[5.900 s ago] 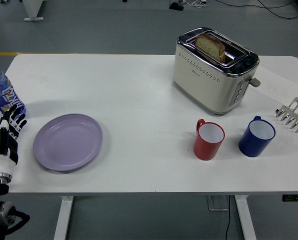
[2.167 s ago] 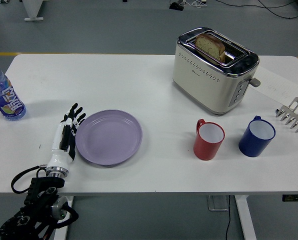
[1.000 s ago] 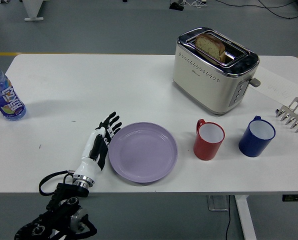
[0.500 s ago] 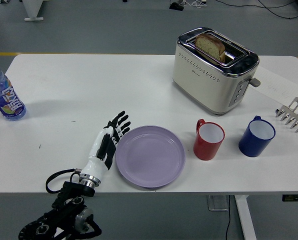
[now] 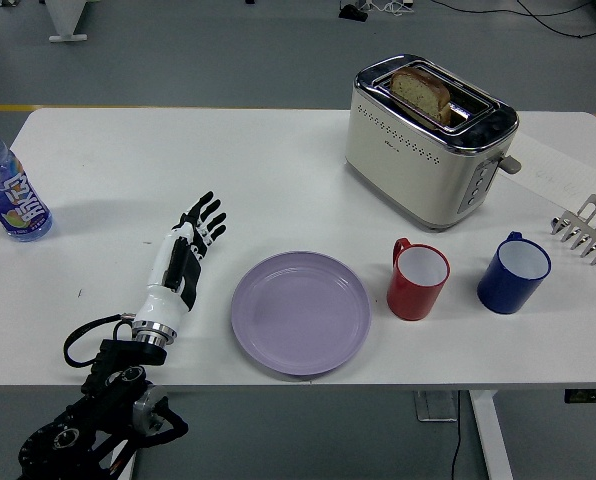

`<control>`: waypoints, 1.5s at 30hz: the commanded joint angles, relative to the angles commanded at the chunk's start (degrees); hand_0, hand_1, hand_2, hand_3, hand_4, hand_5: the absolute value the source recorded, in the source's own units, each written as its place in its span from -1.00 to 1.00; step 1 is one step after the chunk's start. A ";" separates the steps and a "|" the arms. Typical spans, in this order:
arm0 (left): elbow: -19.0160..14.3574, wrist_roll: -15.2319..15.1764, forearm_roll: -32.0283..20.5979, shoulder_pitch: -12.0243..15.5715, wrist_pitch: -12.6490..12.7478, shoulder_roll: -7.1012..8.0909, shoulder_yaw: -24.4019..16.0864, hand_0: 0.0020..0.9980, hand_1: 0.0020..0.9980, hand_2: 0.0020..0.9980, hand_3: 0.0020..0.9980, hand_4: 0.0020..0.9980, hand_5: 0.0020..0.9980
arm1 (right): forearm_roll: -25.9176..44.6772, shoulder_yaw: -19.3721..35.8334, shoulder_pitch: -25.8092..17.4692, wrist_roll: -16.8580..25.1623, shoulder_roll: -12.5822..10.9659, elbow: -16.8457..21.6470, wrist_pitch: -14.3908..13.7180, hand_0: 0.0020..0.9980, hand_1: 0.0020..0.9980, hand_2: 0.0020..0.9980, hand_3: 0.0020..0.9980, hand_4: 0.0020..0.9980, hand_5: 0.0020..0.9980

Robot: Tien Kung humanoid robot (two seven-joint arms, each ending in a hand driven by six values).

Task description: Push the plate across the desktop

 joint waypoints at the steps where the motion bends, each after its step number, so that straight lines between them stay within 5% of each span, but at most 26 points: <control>1: -0.31 0.73 0.36 0.21 -0.29 0.37 -0.73 0.65 0.68 0.75 0.65 0.04 1.00 | 0.19 -0.09 0.02 0.06 -0.02 -0.01 0.00 0.11 -0.10 0.19 0.17 -0.38 0.00; 2: -0.62 1.71 0.84 0.45 -0.65 0.89 -1.78 0.60 0.55 0.56 0.46 0.04 1.00 | 0.44 -0.19 0.03 0.15 -0.02 -0.02 0.01 0.11 -0.10 0.19 0.17 -0.39 0.00; 7: -1.57 7.04 2.49 1.18 -3.15 3.34 -7.11 0.60 0.55 0.56 0.46 0.04 1.00 | 0.97 -0.37 0.14 0.32 -0.14 -0.01 -0.02 0.11 -0.10 0.19 0.17 -0.39 0.00; 8: -1.67 8.03 2.26 1.29 -4.09 3.74 -8.08 0.31 0.38 0.39 0.39 0.04 1.00 | 1.02 -0.43 0.16 0.31 -0.17 0.00 -0.03 0.11 -0.10 0.19 0.17 -0.39 0.00; 14: -3.48 12.99 4.45 3.19 -9.32 6.86 -13.34 0.27 0.37 0.37 0.35 0.05 1.00 | 2.23 -1.04 0.02 0.61 -0.25 0.00 -0.05 0.11 -0.10 0.19 0.17 -0.39 0.00; 24: -7.16 15.70 6.84 7.15 -12.04 10.42 -20.28 0.28 0.38 0.38 0.35 0.06 1.00 | 3.52 -1.43 -0.66 0.85 -0.12 0.06 -0.24 0.11 -0.10 0.19 0.17 -0.39 0.00; 30: -7.75 21.64 6.70 8.47 -17.41 12.01 -24.42 0.31 0.41 0.38 0.35 0.07 1.00 | 3.45 -1.45 -1.05 0.68 -0.15 0.16 -0.30 0.10 -0.10 0.19 0.17 -0.38 0.00; 45: -6.53 21.03 4.87 9.39 -15.92 12.47 -28.41 0.40 0.44 0.40 0.37 0.09 1.00 | 4.85 -1.99 -1.49 1.15 -0.12 0.07 -0.36 0.10 -0.10 0.19 0.17 -0.39 0.00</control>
